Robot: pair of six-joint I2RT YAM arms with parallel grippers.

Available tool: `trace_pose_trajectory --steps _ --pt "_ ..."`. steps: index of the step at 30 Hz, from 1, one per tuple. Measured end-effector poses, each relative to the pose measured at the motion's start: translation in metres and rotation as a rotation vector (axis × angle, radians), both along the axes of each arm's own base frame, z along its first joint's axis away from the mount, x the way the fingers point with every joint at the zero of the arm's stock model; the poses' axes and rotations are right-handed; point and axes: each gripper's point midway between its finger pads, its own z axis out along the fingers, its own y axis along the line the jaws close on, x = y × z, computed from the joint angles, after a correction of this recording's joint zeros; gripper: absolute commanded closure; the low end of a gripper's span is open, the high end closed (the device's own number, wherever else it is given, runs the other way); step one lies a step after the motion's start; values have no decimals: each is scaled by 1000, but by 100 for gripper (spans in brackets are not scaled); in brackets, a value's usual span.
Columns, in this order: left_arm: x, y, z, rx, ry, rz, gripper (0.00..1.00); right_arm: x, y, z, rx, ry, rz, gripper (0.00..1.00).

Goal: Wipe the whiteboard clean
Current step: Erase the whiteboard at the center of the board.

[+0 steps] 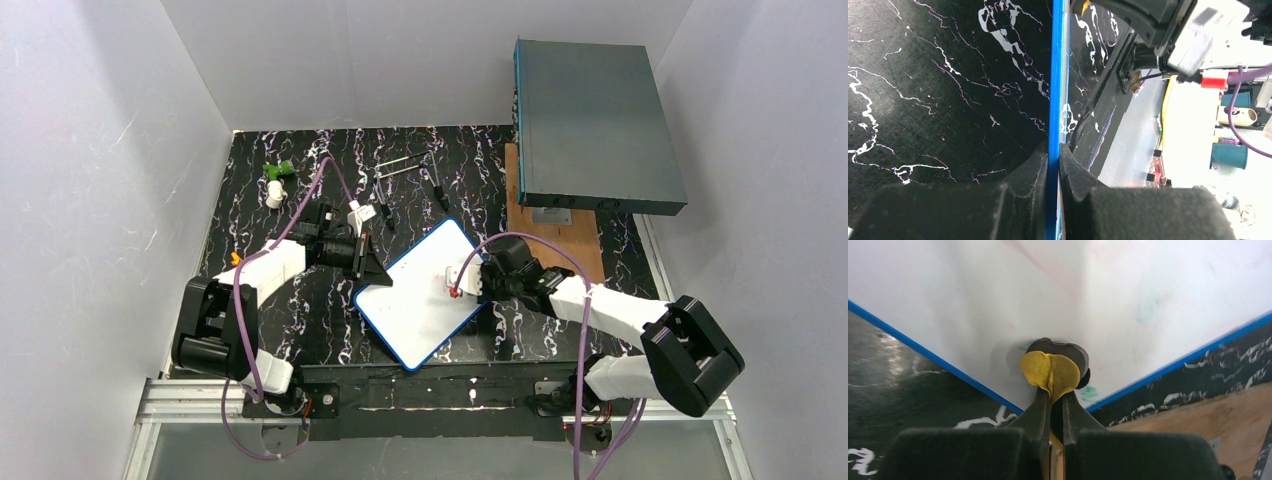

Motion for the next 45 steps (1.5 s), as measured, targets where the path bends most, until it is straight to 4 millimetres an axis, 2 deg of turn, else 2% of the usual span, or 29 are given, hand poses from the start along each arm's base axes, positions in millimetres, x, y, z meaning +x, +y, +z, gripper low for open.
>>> trace_pose_trajectory --steps 2,7,9,12,16,18,23,28,30,32,35,39,42,45 --pt "0 0 0 3 2 1 100 -9 9 -1 1 5 48 99" --pt "0 0 -1 5 1 2 100 -46 37 -5 5 67 209 99" --pt "0 1 -1 7 1 3 100 -49 40 -5 1 81 212 99" --pt "1 1 -1 10 -2 6 100 -43 38 -5 10 99 160 99" --pt "2 1 0 12 -4 9 100 -8 16 0 18 87 -20 99" --pt "2 1 0 12 -3 9 100 3 5 0 9 71 -75 99" --pt "2 0 0 12 -2 8 100 -4 6 -2 7 85 -47 99" --pt "1 -1 0 12 -2 3 100 -35 30 -4 15 134 85 99" --pt "0 -2 0 12 -2 -2 100 -38 37 -1 17 146 102 99" --pt "0 -2 -1 15 -3 -2 100 -29 43 5 22 139 80 99" --pt "1 -1 -2 21 -5 2 100 -4 48 18 44 115 3 99" --pt "1 -2 -1 21 -4 2 100 26 28 23 54 77 -117 99" --pt "1 -2 -1 21 -3 3 100 34 11 17 35 67 -164 99" --pt "0 -1 -2 23 0 4 100 24 4 9 23 72 -137 99"
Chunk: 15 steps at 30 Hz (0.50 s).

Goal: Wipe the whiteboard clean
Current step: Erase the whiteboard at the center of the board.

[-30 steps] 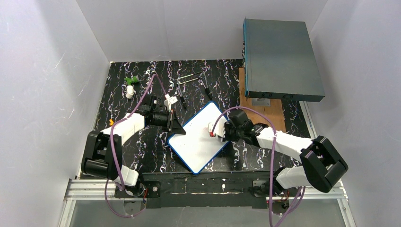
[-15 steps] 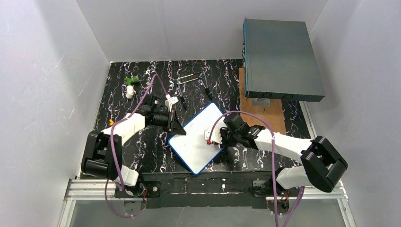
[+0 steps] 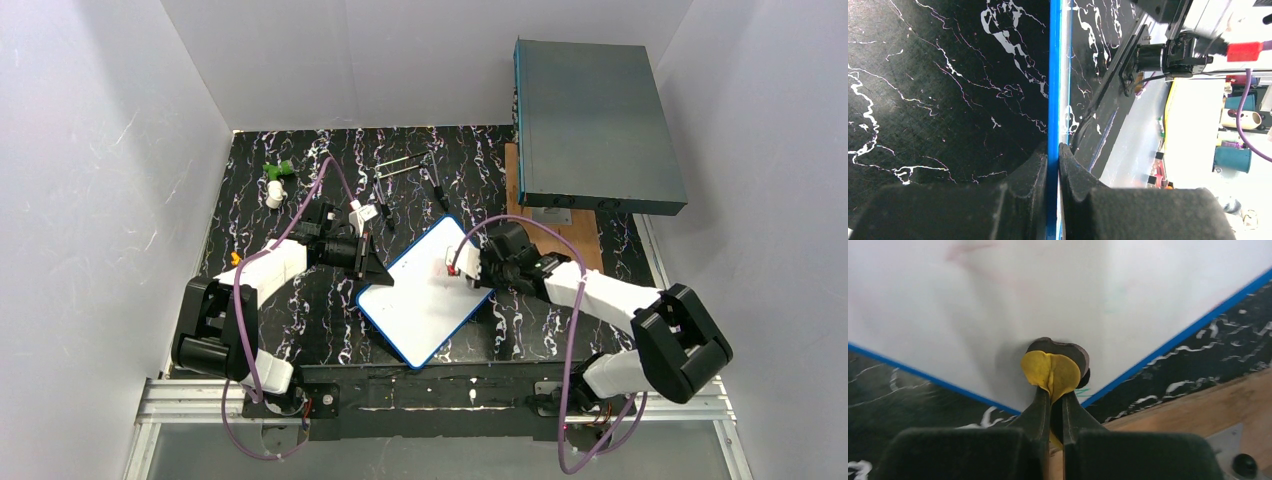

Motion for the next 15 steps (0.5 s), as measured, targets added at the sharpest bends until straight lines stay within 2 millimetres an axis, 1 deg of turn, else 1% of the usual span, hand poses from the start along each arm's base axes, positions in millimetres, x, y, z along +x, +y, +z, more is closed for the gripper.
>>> trace_pose_trajectory --steps 1,4,6,9,10,12,14,15 --pt "0 0 0 -1 0 -1 100 -6 -1 -3 1 8 19 99" --pt "0 0 1 -2 -1 -2 100 -33 -3 -16 -7 61 97 99" --pt "-1 -1 1 -3 0 -3 100 -51 2 -21 -14 100 156 99" --pt "-1 -1 1 -3 0 -5 100 -67 14 -22 -7 130 218 99" --pt "-1 -1 1 -3 0 -6 100 -68 16 -22 -7 135 221 99" --pt "-1 -1 1 -2 -2 -5 100 -63 17 -21 -13 152 181 99" --pt "0 -1 1 2 -5 -1 100 -52 15 -19 -15 148 129 99" --pt "0 0 1 3 -5 0 100 -43 12 -17 -17 130 91 99"
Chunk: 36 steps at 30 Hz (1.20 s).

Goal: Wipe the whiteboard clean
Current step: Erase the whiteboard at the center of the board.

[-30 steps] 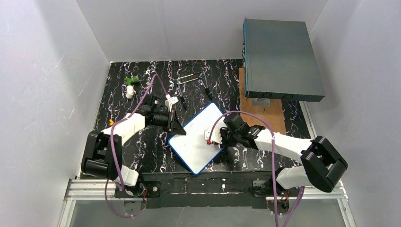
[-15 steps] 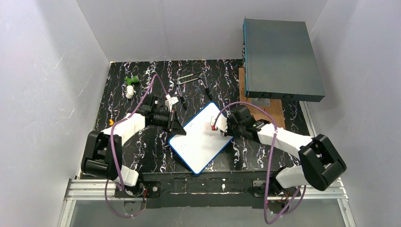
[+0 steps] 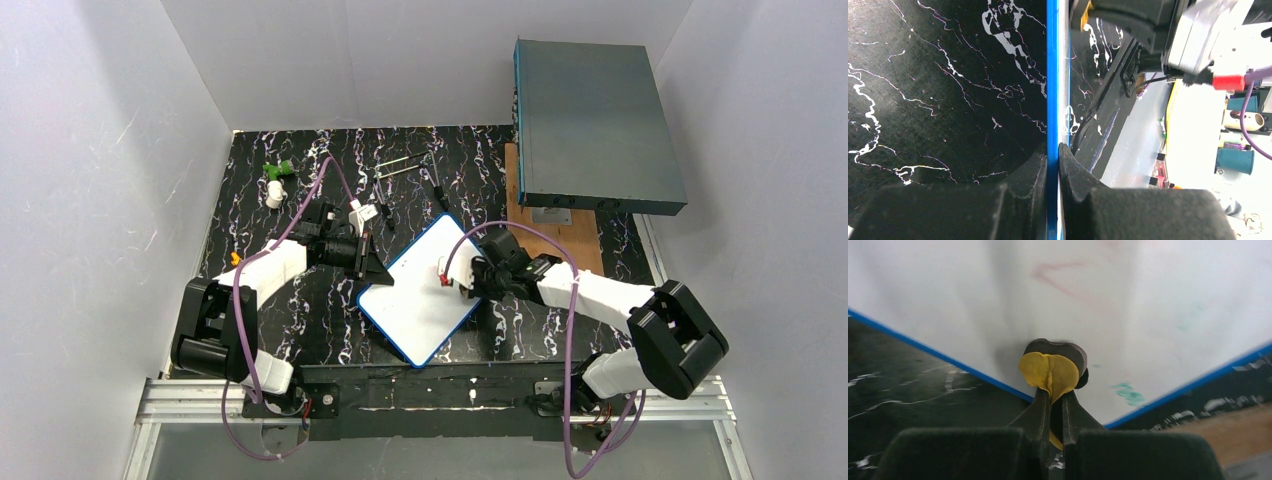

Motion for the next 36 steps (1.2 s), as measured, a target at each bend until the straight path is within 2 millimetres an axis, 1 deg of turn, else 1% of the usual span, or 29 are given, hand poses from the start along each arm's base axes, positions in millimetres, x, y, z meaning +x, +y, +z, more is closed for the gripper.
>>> trace_pose_trajectory --steps 2,4,6,9,11,13,15,18,20,22,24,27,29,31,33,36 --pt "0 0 0 0 1 1 100 16 -8 4 -7 -42 -63 99" --pt "0 0 0 0 2 1 100 33 -20 7 -23 -90 -137 99" --pt "0 0 0 -1 3 1 100 43 -28 9 -35 -116 -185 99" --pt "0 0 0 -1 4 1 100 52 -39 10 -58 -142 -233 99" --pt "0 0 0 -1 5 2 100 53 -40 8 -67 -138 -236 99" --pt "0 0 0 0 6 2 100 50 -38 7 -65 -131 -220 99" --pt "-1 0 0 1 9 3 100 43 -32 6 -52 -109 -185 99" --pt "-1 0 0 0 10 2 100 22 -13 6 -14 -40 -109 99" --pt "-1 0 0 0 9 1 100 13 0 11 24 1 -73 99" --pt "-2 -1 0 -1 10 -3 100 11 10 18 55 9 -68 99" --pt "-3 -2 0 -2 10 -6 100 19 12 25 71 -11 -99 99" --pt "-3 -2 0 -2 10 -7 100 39 0 29 60 -66 -187 99" --pt "-3 -2 0 -1 10 -8 100 53 -14 30 33 -108 -244 99" --pt "-3 -2 0 -1 11 -8 100 64 -27 29 -1 -146 -278 99" --pt "-4 -1 0 0 12 -9 100 68 -36 25 -38 -164 -290 99" --pt "-4 -1 0 1 11 -9 100 65 -46 17 -82 -161 -276 99"
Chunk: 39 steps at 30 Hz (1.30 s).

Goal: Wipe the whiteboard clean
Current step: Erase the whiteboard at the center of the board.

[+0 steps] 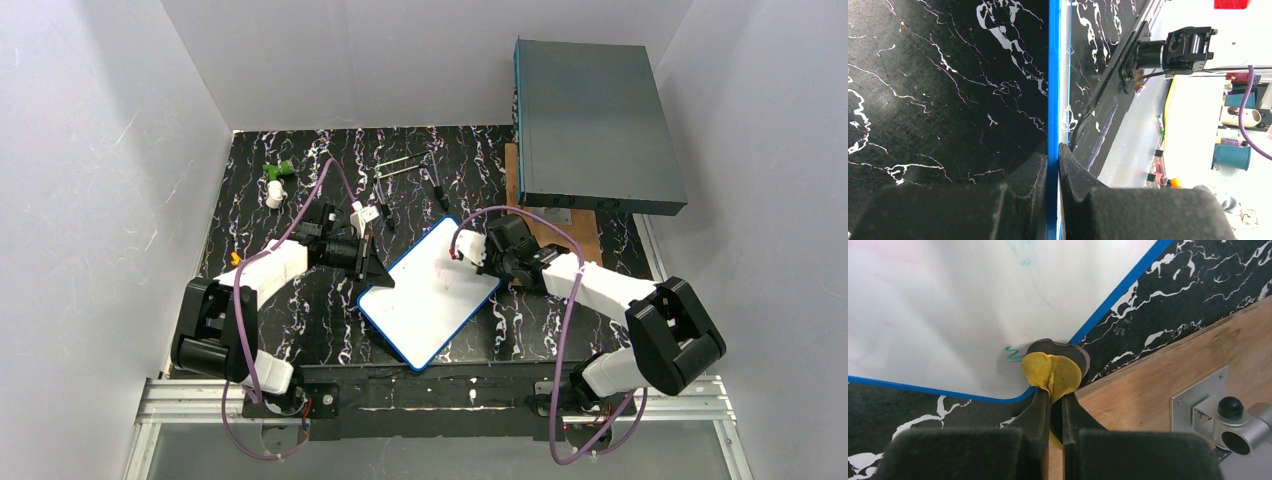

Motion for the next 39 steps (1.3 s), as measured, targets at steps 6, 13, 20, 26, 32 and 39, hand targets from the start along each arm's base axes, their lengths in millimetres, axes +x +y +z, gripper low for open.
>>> trace_pose_trajectory --steps 6,13,20,26,32,39 --pt "-1 0 0 2 4 0 100 -19 2 -9 -19 62 97 99" --pt "-1 0 0 1 4 -1 100 -67 21 -22 6 204 247 99" --pt "-1 0 0 0 3 -2 100 -18 9 -3 81 157 -27 99" --pt "-1 0 0 0 3 -2 100 -1 -1 -2 65 103 -103 99" --pt "-1 1 -1 3 6 -1 100 -15 12 -5 70 143 -11 99" --pt "-2 1 0 3 6 -2 100 -42 32 -8 71 190 110 99"
